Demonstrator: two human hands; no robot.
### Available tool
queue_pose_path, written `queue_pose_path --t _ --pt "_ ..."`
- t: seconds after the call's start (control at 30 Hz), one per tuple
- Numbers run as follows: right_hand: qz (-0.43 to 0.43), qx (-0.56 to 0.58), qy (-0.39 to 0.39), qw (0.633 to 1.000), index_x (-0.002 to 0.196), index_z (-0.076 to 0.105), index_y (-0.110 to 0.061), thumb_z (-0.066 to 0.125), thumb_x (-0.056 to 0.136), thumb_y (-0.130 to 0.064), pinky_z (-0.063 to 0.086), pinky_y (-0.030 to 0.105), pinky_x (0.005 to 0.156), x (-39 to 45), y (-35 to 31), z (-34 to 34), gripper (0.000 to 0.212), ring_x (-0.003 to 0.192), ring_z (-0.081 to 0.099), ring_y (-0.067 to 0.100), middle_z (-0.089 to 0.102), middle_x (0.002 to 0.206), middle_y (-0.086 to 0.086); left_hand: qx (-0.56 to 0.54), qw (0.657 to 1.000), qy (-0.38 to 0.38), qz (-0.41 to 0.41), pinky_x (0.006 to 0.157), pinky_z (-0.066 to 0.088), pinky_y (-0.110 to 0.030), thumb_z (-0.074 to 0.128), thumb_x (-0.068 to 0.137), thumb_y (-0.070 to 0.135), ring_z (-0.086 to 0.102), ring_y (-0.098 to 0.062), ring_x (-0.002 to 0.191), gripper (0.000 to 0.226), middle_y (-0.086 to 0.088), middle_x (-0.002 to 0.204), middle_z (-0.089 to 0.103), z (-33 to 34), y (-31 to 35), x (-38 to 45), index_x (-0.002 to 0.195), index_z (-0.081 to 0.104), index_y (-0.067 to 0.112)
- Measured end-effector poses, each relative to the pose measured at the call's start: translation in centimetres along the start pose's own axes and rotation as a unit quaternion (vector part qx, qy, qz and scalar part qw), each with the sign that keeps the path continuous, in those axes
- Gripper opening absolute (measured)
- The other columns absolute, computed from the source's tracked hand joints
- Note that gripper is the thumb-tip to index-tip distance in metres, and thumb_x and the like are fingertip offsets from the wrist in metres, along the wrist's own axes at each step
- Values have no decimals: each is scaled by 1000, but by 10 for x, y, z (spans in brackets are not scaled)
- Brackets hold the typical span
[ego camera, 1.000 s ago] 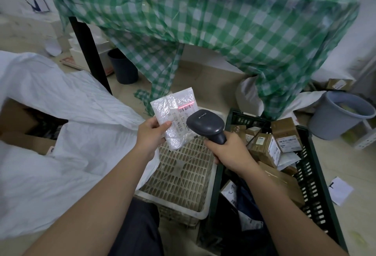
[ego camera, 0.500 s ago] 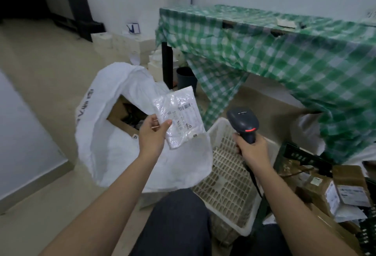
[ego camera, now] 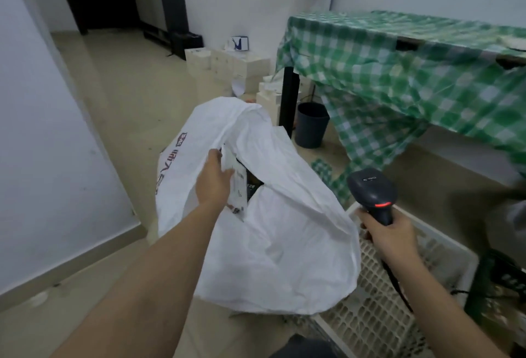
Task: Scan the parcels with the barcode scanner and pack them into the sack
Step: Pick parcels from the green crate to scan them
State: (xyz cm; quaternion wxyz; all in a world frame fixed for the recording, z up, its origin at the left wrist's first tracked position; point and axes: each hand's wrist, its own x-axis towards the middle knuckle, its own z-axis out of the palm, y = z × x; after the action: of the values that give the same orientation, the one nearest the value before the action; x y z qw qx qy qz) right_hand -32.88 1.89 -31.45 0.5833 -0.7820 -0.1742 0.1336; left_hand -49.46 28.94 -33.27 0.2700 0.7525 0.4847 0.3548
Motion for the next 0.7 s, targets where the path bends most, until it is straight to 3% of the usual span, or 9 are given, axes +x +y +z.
queue_pose_path --t 0.1,0.17,0.2,0.27,0.3,0.37,0.47,0.57,0.7 --pt "11 -11 -9 1000 81 60 -7 70 87 -15 37 26 50 12 4 3 15 53 53 19 60 65 10 -27 1000 -7 12 75 42 -33 56 96 22 57 -24 97 26 -6 113 59 19 -10 14 119 48 12" --pt "19 -17 -8 1000 83 60 -3 71 86 -16 37 26 49 18 6 5 16 52 52 18 60 64 11 126 986 -107 0 91 42 -37 53 98 25 48 -29 121 37 -12 141 44 31 -24 19 132 46 11" --pt "21 -20 -7 1000 84 60 -2 71 86 -15 38 26 49 20 8 6 17 52 52 19 59 64 12 234 958 -165 -3 101 37 -39 51 99 29 35 -32 135 42 -16 152 28 35 -30 19 136 43 11" --pt "22 -22 -10 999 84 60 0 71 86 -16 38 26 50 19 11 7 20 51 51 19 59 65 14 363 905 -220 18 115 18 -43 48 99 39 6 -33 147 54 -17 160 4 39 -35 16 144 36 13" --pt "21 -24 -13 999 84 61 1 72 85 -17 39 27 51 18 12 7 21 50 51 19 60 66 15 377 897 -225 48 117 10 -44 47 98 41 2 -31 148 56 -15 160 2 39 -32 11 146 33 14" --pt "16 -36 -18 999 84 62 0 72 85 -17 39 27 53 13 14 2 20 51 53 18 62 66 14 311 916 -222 118 117 12 -43 47 99 36 16 -30 146 50 -11 159 17 37 -21 -1 144 39 17" --pt "19 -63 -22 998 79 60 -4 71 85 -19 39 28 54 4 19 -17 20 54 51 19 59 62 11 98 952 -235 170 98 41 -36 53 97 25 49 -25 123 39 -6 137 49 34 9 -32 134 52 12" --pt "30 -96 -22 995 77 59 -8 69 86 -20 44 33 58 -6 27 -49 19 59 56 25 60 64 14 -29 952 -260 158 88 47 -30 58 95 29 58 -14 107 33 3 122 59 36 53 -72 125 57 16" --pt "39 -142 7 989 78 59 -18 70 85 -19 45 34 62 -23 45 -109 12 65 59 26 62 70 13 -136 925 -324 143 80 47 -23 61 94 27 61 -11 95 23 6 105 63 65 113 -121 114 62 16"
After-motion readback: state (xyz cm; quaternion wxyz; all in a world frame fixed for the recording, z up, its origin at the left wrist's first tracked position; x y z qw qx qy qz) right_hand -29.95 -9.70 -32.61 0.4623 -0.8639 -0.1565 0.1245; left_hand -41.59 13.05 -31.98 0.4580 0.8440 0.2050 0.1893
